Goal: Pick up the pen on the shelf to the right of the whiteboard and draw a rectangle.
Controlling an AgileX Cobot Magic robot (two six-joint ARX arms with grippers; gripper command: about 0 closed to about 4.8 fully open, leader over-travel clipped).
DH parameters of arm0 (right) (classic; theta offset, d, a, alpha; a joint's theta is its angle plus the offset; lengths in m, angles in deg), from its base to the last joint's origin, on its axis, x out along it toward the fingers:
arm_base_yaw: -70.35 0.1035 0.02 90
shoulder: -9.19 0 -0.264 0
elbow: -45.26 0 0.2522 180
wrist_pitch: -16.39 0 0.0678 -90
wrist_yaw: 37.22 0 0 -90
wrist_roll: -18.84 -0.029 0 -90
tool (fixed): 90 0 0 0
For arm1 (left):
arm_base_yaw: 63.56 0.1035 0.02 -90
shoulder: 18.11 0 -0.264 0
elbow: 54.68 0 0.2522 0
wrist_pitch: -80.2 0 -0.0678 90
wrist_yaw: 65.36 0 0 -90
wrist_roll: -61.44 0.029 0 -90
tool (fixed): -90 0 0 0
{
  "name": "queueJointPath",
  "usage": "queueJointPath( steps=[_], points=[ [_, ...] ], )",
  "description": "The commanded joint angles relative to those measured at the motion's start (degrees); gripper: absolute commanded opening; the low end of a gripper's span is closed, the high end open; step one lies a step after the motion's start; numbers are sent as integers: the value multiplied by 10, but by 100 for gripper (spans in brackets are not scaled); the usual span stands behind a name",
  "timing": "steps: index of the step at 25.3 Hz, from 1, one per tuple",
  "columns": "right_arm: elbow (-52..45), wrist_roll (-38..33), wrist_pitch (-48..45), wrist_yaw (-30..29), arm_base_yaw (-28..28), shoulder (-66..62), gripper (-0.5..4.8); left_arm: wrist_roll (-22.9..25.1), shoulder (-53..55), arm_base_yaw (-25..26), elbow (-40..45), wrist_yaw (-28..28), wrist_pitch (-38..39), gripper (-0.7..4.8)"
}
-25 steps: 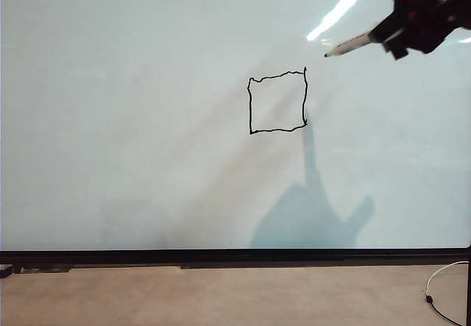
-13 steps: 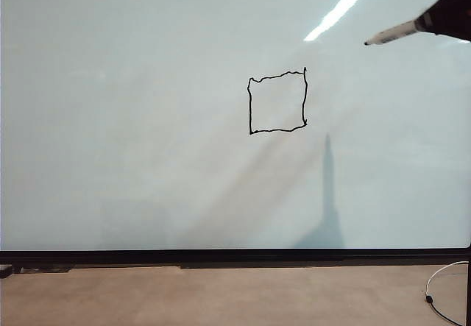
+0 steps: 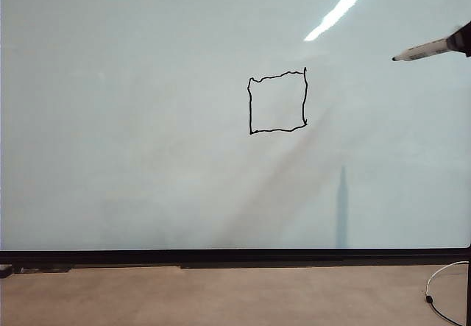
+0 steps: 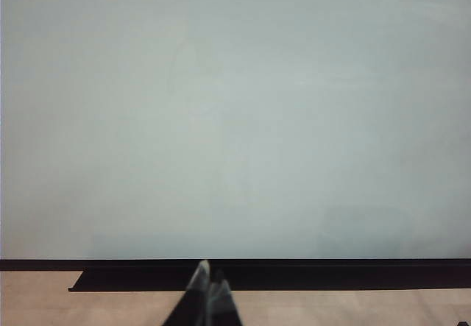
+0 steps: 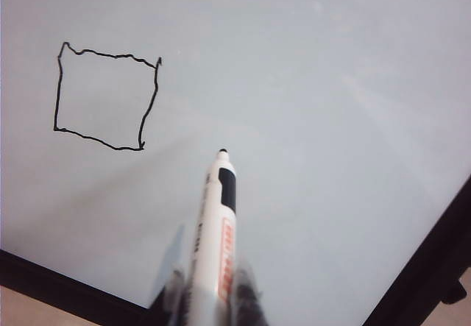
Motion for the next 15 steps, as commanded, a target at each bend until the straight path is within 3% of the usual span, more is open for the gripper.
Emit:
queueJointPath(
  steps=[1, 7, 15],
  points=[
    [-13, -10, -10, 10, 0, 18, -5, 2, 0, 0, -2, 2, -4, -4],
    [-54, -28, -3, 27, 0, 79, -5, 2, 0, 0, -2, 2, -4, -5],
    [-54, -35, 94, 44, 0, 160, -5, 2, 0, 0, -2, 2, -4, -5]
  ],
)
